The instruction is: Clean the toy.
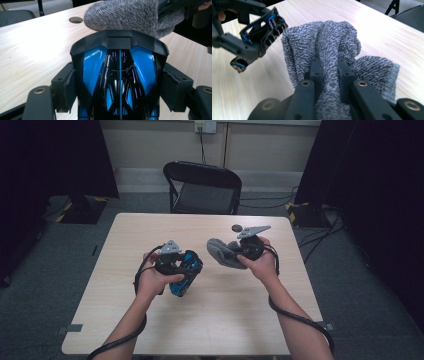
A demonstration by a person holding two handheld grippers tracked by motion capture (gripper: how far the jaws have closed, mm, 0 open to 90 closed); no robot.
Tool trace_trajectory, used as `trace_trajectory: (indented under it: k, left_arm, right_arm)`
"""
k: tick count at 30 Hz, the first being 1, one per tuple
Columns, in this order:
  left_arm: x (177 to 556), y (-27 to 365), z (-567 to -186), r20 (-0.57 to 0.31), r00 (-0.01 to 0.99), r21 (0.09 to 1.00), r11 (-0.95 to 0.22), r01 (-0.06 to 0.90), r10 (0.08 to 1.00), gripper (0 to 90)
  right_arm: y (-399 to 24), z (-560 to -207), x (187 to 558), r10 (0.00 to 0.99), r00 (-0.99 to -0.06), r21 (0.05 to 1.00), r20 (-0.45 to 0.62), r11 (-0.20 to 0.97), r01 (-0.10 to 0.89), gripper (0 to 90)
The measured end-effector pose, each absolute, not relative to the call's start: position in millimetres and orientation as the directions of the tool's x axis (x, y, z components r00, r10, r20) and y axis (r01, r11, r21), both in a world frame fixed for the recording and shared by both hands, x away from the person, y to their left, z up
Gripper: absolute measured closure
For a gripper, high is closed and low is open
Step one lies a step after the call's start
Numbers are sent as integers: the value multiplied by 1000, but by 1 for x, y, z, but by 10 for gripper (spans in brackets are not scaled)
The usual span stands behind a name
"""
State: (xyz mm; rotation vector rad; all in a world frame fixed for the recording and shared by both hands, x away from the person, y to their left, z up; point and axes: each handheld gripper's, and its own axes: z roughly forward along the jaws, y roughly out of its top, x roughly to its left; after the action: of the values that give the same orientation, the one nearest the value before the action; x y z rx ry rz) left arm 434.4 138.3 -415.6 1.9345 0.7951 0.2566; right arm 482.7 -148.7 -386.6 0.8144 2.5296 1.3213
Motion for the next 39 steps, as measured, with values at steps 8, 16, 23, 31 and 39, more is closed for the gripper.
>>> trace_trajectory:
  k: [8, 16, 23, 31, 39]
  left_arm:
    - [430, 136, -414, -152, 773, 861, -301, 409, 617, 255]
    - [430, 131, -412, -149, 778, 864, -302, 403, 610, 255]
    - [432, 131, -413, -161, 775, 864, -292, 410, 611, 255]
    - [433, 129, -414, -155, 777, 860, -303, 410, 610, 255]
    - [435, 126, -410, -148, 778, 860, -309, 407, 611, 255]
  right_arm:
    - [-137, -379, 484, 527, -845, 811, 92, 453, 371, 789]
    - [-122, -378, 480, 487, -868, 823, 99, 450, 346, 788]
    - [-113, -380, 476, 461, -881, 821, 103, 461, 337, 789]
    - [-113, -392, 476, 463, -877, 813, 127, 458, 360, 788]
    - [-115, -393, 476, 468, -874, 815, 133, 449, 365, 789]
